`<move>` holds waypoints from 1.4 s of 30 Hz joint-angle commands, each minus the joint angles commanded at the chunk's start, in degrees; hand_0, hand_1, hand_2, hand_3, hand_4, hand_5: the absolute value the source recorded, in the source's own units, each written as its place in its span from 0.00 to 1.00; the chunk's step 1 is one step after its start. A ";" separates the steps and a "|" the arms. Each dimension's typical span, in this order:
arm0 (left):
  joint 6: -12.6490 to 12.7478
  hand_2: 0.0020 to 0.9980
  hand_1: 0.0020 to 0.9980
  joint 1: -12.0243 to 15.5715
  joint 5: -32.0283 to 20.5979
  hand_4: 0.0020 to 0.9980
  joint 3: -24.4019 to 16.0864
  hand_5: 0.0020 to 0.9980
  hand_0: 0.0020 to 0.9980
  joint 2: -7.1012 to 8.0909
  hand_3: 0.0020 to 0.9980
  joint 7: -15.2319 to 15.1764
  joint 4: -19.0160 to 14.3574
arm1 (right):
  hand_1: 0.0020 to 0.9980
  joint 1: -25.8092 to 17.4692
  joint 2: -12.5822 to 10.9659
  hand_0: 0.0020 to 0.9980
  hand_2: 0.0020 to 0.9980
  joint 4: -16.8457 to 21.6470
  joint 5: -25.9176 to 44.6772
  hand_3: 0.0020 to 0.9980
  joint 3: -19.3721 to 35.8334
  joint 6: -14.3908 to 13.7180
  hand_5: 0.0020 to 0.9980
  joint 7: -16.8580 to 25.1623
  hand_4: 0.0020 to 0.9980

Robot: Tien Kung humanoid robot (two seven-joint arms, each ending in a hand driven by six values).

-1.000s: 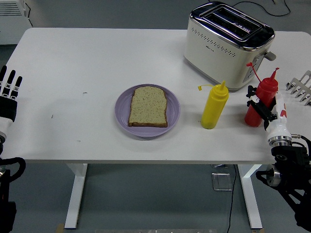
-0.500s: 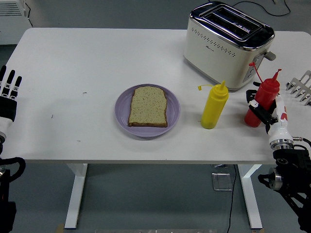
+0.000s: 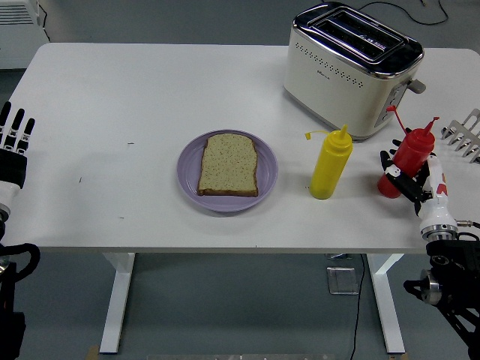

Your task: Pick up the cup,pour liquid into bread,place the cup on the desk

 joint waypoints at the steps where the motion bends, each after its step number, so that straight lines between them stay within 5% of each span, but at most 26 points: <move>1: 0.00 0.74 0.74 0.05 0.01 0.55 0.01 1.00 0.79 -0.01 0.70 0.00 0.00 | 0.78 -0.14 -0.04 0.82 0.86 0.10 -0.40 0.98 -0.04 0.11 0.28 -0.22 0.79; 8: 0.02 0.74 0.74 0.14 0.01 0.54 0.21 1.00 0.79 0.03 0.70 -0.01 -0.01 | 0.84 -1.24 -0.12 0.88 0.96 0.72 -1.02 1.00 0.91 -0.07 0.27 -0.18 0.80; 24: 0.04 0.74 0.74 -0.01 -0.09 0.54 0.11 1.00 0.79 0.15 0.70 -0.04 -0.08 | 0.88 -7.96 -1.73 0.93 0.99 6.70 -4.16 1.00 6.40 -0.41 0.26 0.16 0.81; 42: 0.07 0.74 0.74 -0.53 -0.09 0.54 0.01 1.00 0.79 0.34 0.70 -0.02 -0.04 | 0.89 -19.98 -5.28 0.94 1.00 21.97 -5.87 1.00 14.29 0.85 0.25 0.30 0.83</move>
